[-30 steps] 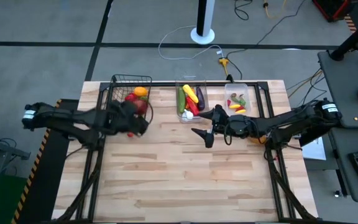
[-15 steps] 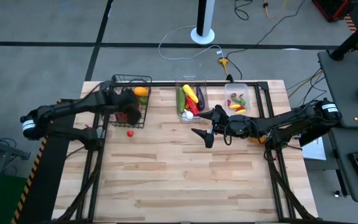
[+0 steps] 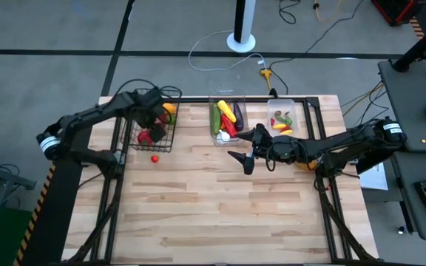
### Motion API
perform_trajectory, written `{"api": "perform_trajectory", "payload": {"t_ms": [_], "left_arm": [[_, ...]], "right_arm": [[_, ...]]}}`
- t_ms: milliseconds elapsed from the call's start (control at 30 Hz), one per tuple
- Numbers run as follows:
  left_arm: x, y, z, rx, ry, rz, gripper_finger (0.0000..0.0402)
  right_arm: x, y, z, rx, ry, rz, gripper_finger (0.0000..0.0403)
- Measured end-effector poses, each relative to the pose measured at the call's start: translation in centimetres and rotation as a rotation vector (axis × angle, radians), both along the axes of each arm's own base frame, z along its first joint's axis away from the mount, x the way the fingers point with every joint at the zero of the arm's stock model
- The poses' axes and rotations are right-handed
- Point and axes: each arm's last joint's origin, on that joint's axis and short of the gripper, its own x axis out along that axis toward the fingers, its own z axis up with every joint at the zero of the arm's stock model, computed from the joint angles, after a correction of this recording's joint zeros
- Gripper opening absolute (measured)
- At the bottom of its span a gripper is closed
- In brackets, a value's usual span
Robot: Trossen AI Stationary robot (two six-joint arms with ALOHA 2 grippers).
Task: Sort produce into baskets
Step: Put the red apple into the black wire basket
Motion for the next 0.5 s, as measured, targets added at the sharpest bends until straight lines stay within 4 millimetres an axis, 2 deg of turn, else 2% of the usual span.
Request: {"api": "perform_trajectory", "payload": {"t_ms": [400, 500], "left_arm": [[1.6, 1.6, -2.6, -0.087, 0.121, -0.062, 0.0226], [1.8, 1.8, -2.9, -0.078, 0.143, -0.057, 0.0248]], "right_arm": [[0.0, -0.1, -0.2, 0.007, 0.022, -0.005, 0.0364], [0.0, -0.1, -0.2, 0.007, 0.022, -0.004, 0.0364]]}}
